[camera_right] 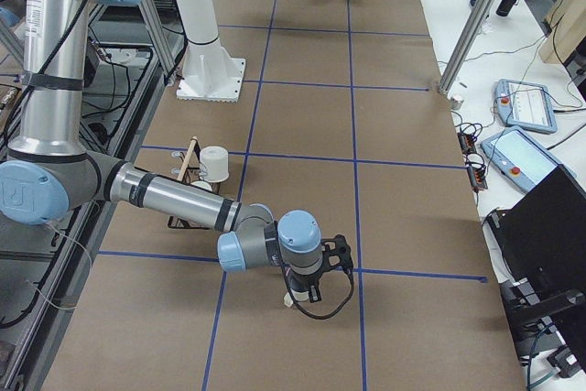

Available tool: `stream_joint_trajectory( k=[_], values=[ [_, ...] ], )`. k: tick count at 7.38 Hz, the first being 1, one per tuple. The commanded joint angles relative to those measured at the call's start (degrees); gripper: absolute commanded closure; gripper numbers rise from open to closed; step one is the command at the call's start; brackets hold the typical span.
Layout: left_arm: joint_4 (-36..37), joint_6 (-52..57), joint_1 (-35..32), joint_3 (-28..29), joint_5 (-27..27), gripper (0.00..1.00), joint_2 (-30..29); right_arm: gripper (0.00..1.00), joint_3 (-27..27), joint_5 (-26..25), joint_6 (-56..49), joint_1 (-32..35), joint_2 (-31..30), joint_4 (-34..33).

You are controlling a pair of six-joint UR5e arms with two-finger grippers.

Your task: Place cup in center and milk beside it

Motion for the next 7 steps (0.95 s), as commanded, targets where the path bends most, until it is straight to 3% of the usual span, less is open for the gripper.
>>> stream_joint_trajectory(
  k=[1,3,4,5,7],
  values=[
    [-0.07,0.00,0.00,0.07,0.07,0.02,-0.01,0.19,-1.34,-0.33,-0.38,-0.13,0.21,0.11],
    [-0.08,0.00,0.00,-0.02,0.07,0.02,0.07,0.27,-1.87,-0.50,0.06,-1.35,0.21,0.11],
    [-0.08,0.00,0.00,-0.02,0.07,0.02,-0.01,0.56,-2.57,-0.85,0.06,-1.53,0.21,0.20],
    [-0.08,0.00,0.00,-0.02,0.07,0.02,-0.02,0.95,-2.66,-0.77,-0.02,-1.62,0.21,0.29],
    [-0.08,0.00,0.09,0.06,0.07,0.02,-0.02,1.00,-1.44,-0.16,-0.38,-1.62,0.73,0.37]
  ],
)
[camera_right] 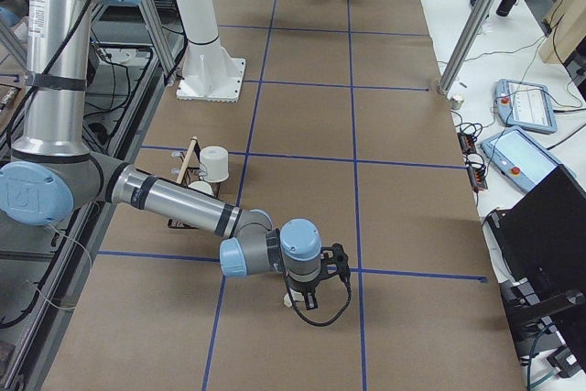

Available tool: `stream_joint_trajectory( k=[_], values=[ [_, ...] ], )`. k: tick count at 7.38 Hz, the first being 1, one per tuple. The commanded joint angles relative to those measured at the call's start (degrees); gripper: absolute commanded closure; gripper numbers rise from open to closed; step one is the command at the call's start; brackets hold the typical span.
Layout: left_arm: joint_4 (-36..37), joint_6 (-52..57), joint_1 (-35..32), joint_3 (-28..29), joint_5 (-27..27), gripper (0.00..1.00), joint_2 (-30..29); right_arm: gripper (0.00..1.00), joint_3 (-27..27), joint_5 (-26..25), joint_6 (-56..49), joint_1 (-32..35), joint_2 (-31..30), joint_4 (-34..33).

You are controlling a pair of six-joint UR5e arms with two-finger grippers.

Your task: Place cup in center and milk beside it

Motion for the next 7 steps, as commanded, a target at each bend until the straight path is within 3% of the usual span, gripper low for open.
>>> stream_joint_trajectory(
  k=[1,3,5,6,7],
  values=[
    [0.00,0.00,0.03,0.07,-0.09,0.02,0.00,1.00,1.64,0.86,-0.07,-0.04,1.25,-0.04],
    [0.09,0.00,0.03,0.16,0.00,0.02,0.00,1.00,4.45,5.23,0.11,0.13,4.67,-0.57],
    [0.09,0.00,0.03,0.16,0.00,0.02,0.00,1.00,4.28,7.44,0.80,-0.04,13.96,-0.92],
    [0.17,0.00,0.03,0.16,0.00,0.02,0.00,1.00,4.54,8.50,3.16,-1.69,18.09,-1.01],
    [0.18,0.00,0.03,0.16,0.00,0.02,0.00,1.00,5.94,10.16,11.97,-6.32,20.75,-0.40]
  ],
)
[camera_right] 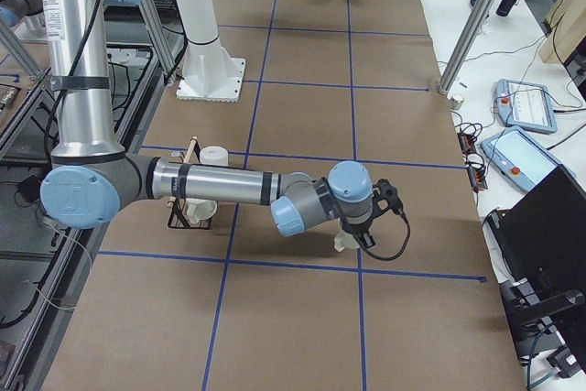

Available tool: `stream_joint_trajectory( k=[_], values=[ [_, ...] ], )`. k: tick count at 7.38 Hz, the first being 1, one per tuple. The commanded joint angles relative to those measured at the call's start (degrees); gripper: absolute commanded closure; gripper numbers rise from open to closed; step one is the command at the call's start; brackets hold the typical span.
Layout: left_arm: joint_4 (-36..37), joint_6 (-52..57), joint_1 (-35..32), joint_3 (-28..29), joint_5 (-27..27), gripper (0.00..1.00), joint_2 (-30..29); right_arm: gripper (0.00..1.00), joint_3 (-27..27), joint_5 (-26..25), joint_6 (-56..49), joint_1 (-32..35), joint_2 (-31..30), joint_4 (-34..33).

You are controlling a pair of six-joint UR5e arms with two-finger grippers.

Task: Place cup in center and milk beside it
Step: 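Carry the white mug with the right gripper to the table's center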

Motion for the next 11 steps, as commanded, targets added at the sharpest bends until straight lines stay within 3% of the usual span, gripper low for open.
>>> stream_joint_trajectory(
  k=[1,2,3,5,6,7,8,9,11],
  values=[
    [0.03,0.00,0.00,0.00,0.00,0.02,0.00,1.00,5.00,1.31,19.18,-10.35,6.56,0.41],
    [0.03,0.00,0.00,0.00,0.00,0.02,0.00,1.00,8.87,-0.01,30.86,-15.80,9.54,0.32],
    [0.03,0.00,0.09,0.09,0.00,0.02,0.00,1.00,12.65,-5.15,40.99,-22.21,12.01,0.23],
    [0.12,0.00,0.00,0.26,0.00,0.02,0.00,1.00,14.09,-18.41,55.70,-34.87,17.72,-0.90],
    [0.12,0.00,0.09,0.44,-0.09,0.02,0.00,1.00,14.53,-25.00,59.16,-40.41,21.48,-7.44],
    [0.12,0.00,0.09,0.44,0.00,0.02,0.00,1.00,14.97,-31.77,60.59,-46.38,26.83,-19.42],
    [0.12,-0.09,0.09,0.70,0.00,0.02,0.00,1.00,14.88,-34.10,62.51,-50.27,31.06,-29.37],
    [0.12,0.00,0.17,0.96,0.00,0.02,0.00,1.00,14.71,-34.21,65.23,-53.01,32.49,-32.78],
    [0.12,0.00,0.18,1.05,0.00,0.02,-0.26,1.00,14.10,-34.21,68.24,-55.92,33.03,-33.08]
  ],
)
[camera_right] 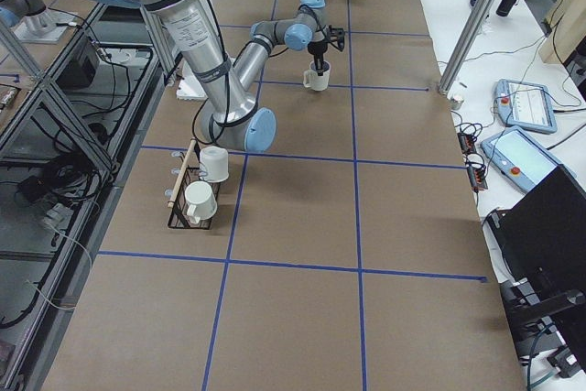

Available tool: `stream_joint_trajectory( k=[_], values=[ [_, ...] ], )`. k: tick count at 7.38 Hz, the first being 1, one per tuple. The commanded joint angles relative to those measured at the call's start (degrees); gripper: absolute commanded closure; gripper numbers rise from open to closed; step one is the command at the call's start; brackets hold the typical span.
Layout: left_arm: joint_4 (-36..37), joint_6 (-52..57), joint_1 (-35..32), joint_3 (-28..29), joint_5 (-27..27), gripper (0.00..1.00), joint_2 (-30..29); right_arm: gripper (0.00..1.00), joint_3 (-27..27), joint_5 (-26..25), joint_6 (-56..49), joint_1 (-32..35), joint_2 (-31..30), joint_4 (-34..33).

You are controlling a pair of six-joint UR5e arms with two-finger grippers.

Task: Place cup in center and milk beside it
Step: 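Carry the white mug with the right gripper to the table's center, then release the mug upright and lift the right gripper away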

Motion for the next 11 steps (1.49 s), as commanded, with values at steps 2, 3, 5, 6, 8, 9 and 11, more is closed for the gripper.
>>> stream_joint_trajectory(
  k=[2,3,5,6,8,9,11],
  values=[
    [0.00,0.01,0.02,0.11,0.00,0.02,-0.09,1.00,-1.07,-2.59,1.62,-4.26,0.90,-1.10],
    [0.00,0.01,0.02,0.11,0.00,0.02,-0.09,0.83,-1.07,-2.61,1.62,-4.27,0.99,-1.01],
    [0.00,0.01,0.02,0.37,-0.09,0.02,-0.09,0.01,-0.29,-2.79,1.62,-3.83,1.25,-1.01],
    [0.00,0.01,0.02,0.46,-0.09,0.02,-0.09,0.00,1.63,-2.18,1.54,-1.57,1.34,-1.19],
    [0.00,0.27,0.02,0.46,-0.17,0.02,0.00,0.00,2.71,-1.04,-0.30,4.75,1.08,-1.19],
    [-0.35,0.36,0.02,0.29,-0.18,0.02,0.00,0.00,2.45,1.76,-6.31,10.09,0.03,-1.88],
    [-0.97,0.09,0.02,-0.06,-0.17,0.01,-0.18,0.00,1.31,14.19,-26.13,26.58,-6.53,-2.60]
  ],
)
